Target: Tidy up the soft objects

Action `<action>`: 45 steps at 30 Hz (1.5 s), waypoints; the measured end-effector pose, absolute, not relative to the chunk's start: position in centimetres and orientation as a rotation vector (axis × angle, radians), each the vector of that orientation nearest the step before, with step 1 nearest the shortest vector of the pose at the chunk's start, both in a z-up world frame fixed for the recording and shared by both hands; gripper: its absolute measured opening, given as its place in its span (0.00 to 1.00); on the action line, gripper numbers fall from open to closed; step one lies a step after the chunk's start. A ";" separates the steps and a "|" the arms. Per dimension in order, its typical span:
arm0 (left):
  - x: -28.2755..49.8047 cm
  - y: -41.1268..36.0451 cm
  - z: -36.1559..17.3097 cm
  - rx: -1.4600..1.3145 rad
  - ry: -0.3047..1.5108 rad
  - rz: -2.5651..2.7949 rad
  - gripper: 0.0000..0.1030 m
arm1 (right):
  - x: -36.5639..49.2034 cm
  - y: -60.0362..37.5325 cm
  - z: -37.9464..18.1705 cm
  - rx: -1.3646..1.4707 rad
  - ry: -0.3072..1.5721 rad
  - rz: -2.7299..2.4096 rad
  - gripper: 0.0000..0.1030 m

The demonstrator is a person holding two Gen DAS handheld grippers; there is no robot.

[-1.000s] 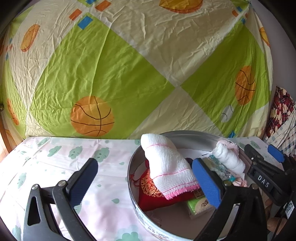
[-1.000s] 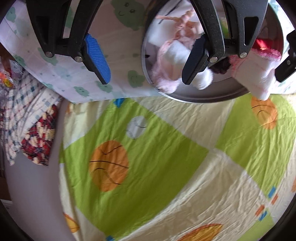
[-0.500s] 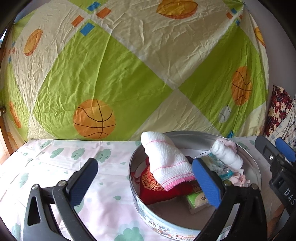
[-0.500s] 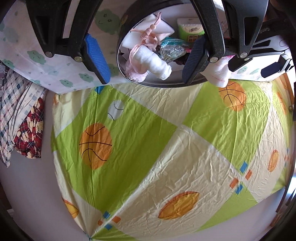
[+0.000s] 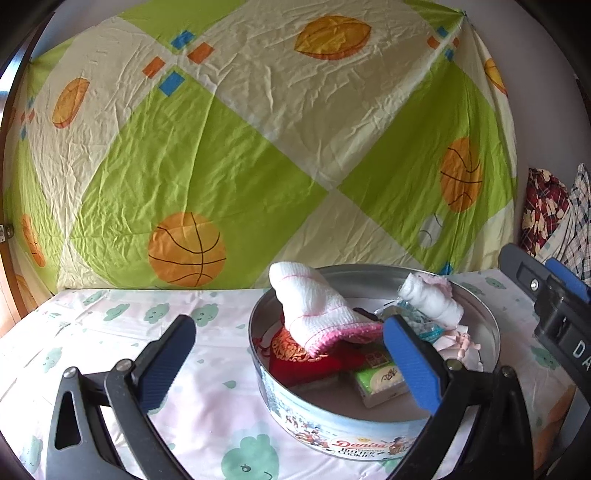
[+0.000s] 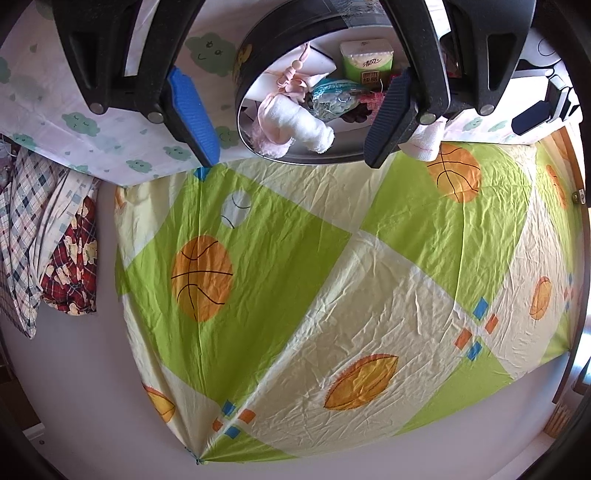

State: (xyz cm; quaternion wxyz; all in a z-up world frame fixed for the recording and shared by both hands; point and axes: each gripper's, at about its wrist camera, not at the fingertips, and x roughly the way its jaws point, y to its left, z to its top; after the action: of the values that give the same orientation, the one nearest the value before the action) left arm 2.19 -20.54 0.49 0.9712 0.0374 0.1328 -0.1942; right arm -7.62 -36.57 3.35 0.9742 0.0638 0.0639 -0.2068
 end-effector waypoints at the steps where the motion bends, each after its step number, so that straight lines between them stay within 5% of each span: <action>1: 2.2 -20.5 0.5 0.072 0.269 -0.393 1.00 | -7.7 -36.5 3.4 0.127 0.124 -0.418 0.80; 7: 2.5 -20.2 0.4 0.051 0.291 -0.390 1.00 | -8.3 -36.0 3.6 0.099 0.091 -0.430 0.81; 10: 2.4 -20.2 0.4 0.050 0.292 -0.390 1.00 | -8.4 -35.7 3.7 0.088 0.084 -0.436 0.89; 45: 2.3 -20.3 0.3 0.058 0.302 -0.373 1.00 | -8.6 -35.6 3.9 0.078 0.079 -0.441 0.90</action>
State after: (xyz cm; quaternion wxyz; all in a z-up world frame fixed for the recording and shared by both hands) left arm 2.33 -20.32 0.26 0.9710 0.0289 0.1493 -0.1846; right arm -8.57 -35.58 3.88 0.9743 0.0388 0.0391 -0.2185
